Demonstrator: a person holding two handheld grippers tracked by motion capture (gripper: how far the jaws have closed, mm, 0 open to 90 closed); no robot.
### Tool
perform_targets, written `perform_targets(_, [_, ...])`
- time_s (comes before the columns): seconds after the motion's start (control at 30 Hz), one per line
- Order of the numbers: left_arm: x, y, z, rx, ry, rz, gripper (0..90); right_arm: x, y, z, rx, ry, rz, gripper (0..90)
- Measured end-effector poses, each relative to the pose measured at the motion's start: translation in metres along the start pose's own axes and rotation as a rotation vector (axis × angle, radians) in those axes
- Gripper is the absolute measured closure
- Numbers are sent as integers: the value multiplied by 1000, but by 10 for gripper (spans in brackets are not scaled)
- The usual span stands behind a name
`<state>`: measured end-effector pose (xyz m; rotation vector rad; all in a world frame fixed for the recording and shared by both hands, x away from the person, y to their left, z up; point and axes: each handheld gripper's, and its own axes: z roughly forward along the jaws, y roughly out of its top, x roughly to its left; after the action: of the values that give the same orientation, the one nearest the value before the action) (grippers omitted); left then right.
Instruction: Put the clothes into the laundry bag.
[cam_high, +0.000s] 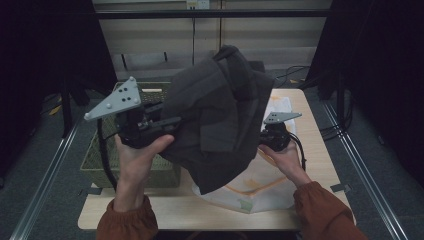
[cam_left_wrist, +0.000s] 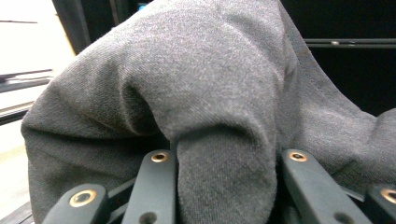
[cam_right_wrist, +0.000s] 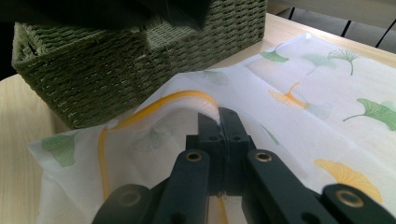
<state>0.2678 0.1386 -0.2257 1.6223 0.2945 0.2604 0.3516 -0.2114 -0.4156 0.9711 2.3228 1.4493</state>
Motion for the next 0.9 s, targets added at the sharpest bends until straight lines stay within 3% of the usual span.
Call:
perform_targets(0.13, [-8,-9,15,28,-47,3,690,-1,0,-1,-4,5,2,897])
perform_targets(0.17, [-11,-18,22,39,-60,-10,690,-1,0,-2,-5,5,3,897])
perform_targets(0.33, [-14,-33,35,58,-106,-24,689,-3,-1,-2,-4,4,9,897])
perform_targets(0.37, [-15,-36,38,54,-108,-39,689,-3,-1,-2,-4,8,9,897])
perform_targets(0.5, [-18,-43,46,74,-129,-35,688,-3,-1,-1,-7,9,18,897])
perform_targets(0.73, [-17,-74,64,128,-112,-63,685,-4,-1,-3,-7,26,17,897])
perform_targets(0.77, [-16,-79,66,142,-113,-60,685,-9,-2,-3,-4,18,-47,897])
perform_targets(0.8, [-14,-87,70,167,-110,-71,684,-25,-6,-2,5,23,-251,897])
perform_targets(0.9, [-13,-94,71,181,-124,-73,682,-28,-7,-1,8,31,-271,897])
